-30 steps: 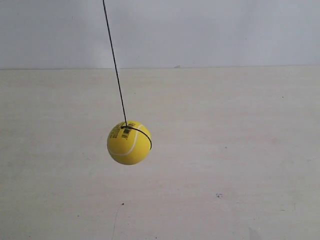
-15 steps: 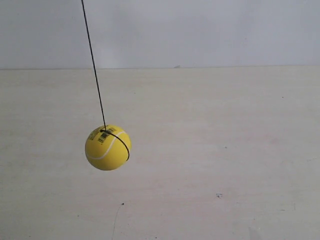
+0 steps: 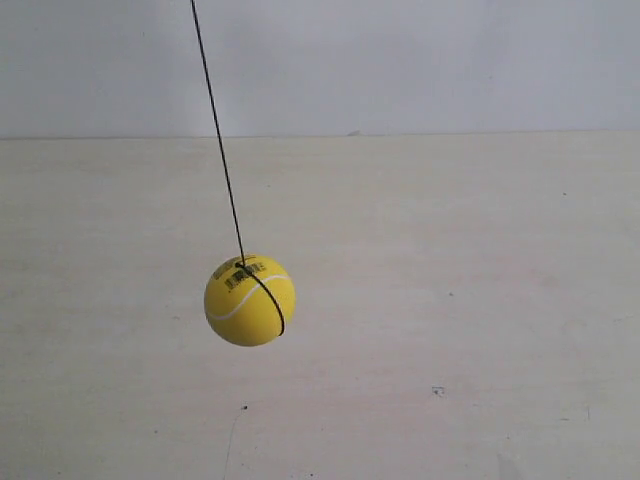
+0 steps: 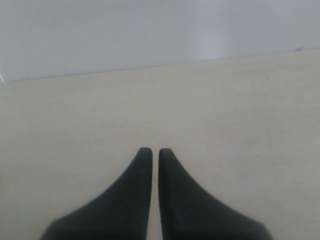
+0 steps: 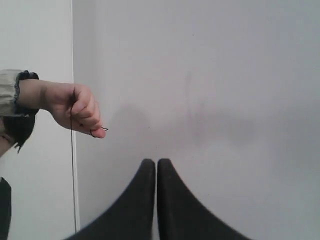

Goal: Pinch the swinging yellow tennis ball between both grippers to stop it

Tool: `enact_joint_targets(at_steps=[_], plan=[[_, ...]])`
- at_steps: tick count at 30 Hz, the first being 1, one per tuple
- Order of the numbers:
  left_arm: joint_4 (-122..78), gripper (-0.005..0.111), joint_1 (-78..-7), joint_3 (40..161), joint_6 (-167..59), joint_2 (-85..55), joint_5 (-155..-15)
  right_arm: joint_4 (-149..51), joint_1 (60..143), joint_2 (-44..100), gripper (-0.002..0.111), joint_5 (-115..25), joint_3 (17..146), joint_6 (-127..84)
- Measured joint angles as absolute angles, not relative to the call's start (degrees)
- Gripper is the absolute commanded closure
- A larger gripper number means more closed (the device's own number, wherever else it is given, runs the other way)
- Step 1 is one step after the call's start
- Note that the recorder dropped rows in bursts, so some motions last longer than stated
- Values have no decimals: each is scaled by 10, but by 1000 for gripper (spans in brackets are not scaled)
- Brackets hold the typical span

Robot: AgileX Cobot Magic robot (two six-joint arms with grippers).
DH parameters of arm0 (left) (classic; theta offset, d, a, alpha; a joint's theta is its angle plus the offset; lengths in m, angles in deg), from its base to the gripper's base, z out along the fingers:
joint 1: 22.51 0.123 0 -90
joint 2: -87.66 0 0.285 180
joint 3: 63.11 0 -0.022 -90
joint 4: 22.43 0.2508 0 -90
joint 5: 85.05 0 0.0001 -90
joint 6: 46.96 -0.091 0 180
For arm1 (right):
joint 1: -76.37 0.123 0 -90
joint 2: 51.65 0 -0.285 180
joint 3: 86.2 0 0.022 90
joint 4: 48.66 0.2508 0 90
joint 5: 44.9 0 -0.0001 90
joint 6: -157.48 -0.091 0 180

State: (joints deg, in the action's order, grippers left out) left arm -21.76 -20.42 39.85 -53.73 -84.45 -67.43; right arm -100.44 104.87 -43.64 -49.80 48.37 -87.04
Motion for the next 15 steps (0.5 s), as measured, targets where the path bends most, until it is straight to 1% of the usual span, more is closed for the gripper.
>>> enact_joint_targets(at_steps=[2,5,7,8,10,13,15], plan=[[-218,102,-204,399,-537,-845,-674,-959,1049,-436,108,-498,477,-870],[-216,102,-204,399,-537,-845,-674,-798,1032,-436,108,-496,453,-870],[-216,102,-204,399,-537,-845,-674,-703,987,-436,108,-494,442,-870],[-216,102,-204,399,-537,-845,-674,-654,947,-436,108,-493,437,-870],[-216,102,-204,399,-537,-845,-674,-623,896,-436,108,-489,432,-870],[-216,102,-204,399,-537,-845,-674,-604,858,-436,108,-489,432,-870],[-216,102,-204,399,-537,-845,-674,-559,835,-436,108,-488,432,-870]])
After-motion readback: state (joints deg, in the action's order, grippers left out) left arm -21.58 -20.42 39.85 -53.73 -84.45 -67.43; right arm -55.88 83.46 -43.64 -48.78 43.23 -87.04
